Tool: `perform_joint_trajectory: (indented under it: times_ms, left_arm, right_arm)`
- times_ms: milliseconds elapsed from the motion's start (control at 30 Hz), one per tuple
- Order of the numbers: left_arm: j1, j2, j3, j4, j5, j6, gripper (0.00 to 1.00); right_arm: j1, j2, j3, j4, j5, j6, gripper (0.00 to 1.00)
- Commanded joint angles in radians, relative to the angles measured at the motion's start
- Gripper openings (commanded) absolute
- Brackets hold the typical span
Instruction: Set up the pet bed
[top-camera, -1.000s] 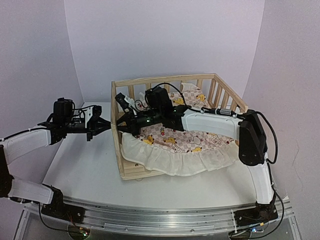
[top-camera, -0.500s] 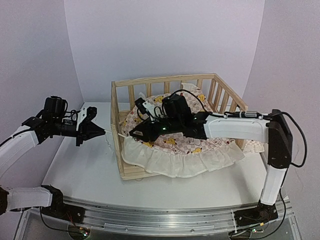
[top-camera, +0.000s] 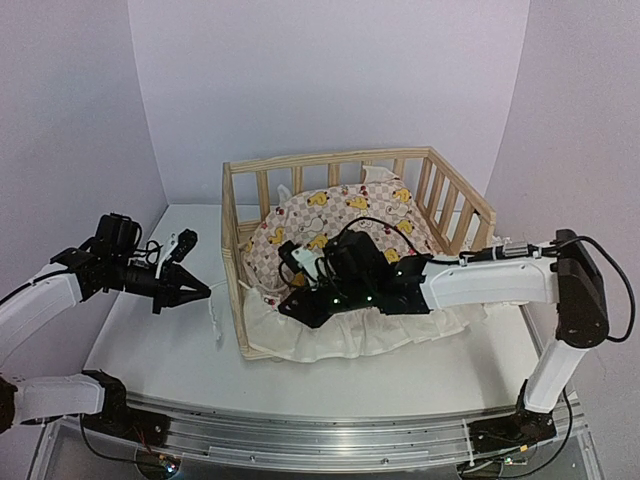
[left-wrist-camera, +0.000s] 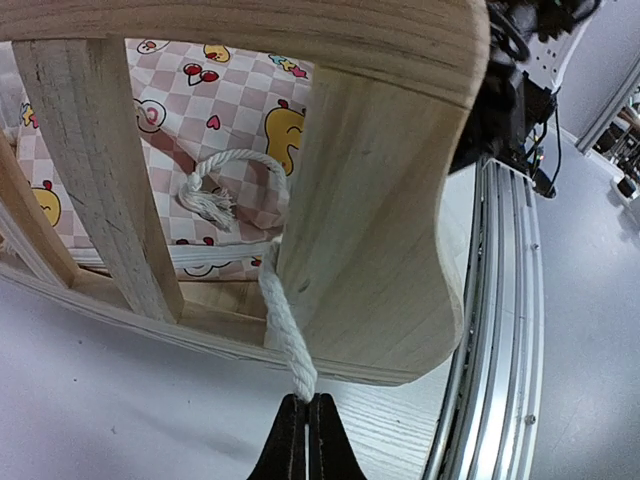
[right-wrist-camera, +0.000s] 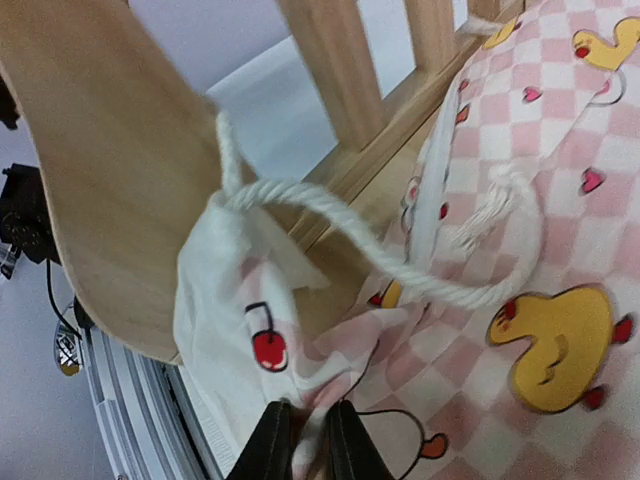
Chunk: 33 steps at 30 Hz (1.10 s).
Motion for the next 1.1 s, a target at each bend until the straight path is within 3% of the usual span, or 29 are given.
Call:
perform_joint_trajectory:
  times_ms: [0,167,333,433,600,767,933,1067]
  left_arm:
    - [0.000,0.005,-0.009,0.068,0.081,-0.091,0.00]
    - [-0.002,0.016,0.003,0.067,0.183,-0.116,0.00]
    - [-0.002,0.054,0.133,0.003,0.253,-0.264,0.00]
    - [-0.006,0.054,0.116,-0.036,0.268,-0.286,0.00]
    - [-0.008,0.012,0.057,0.056,0.237,-0.372,0.00]
    - [-0.008,0.040,0.065,0.032,0.184,-0.346,0.00]
    - [-0.008,0.036,0.059,0.039,0.157,-0.315,0.00]
    - [-0.008,0.035,0.043,0.073,0.143,-0.357,0.00]
  right_arm:
    - [0.081,-0.024,-0.043,-0.059,0.098,-0.039,0.13]
    - [0.101,-0.032,-0.100,-0.082,0.159,-0.001,0.13]
    - [0.101,-0.040,-0.083,-0.091,0.175,0.008,0.21]
    - [0.095,-0.083,-0.060,-0.091,0.150,-0.011,0.28]
    - [0.064,-0.137,0.028,-0.098,0.140,0.036,0.37]
    - [0.038,-0.031,0.168,-0.136,0.208,0.132,0.34]
    - [0.018,0.071,0.275,-0.260,0.354,0.284,0.23]
    - [0.018,0.147,0.382,-0.372,0.342,0.332,0.22]
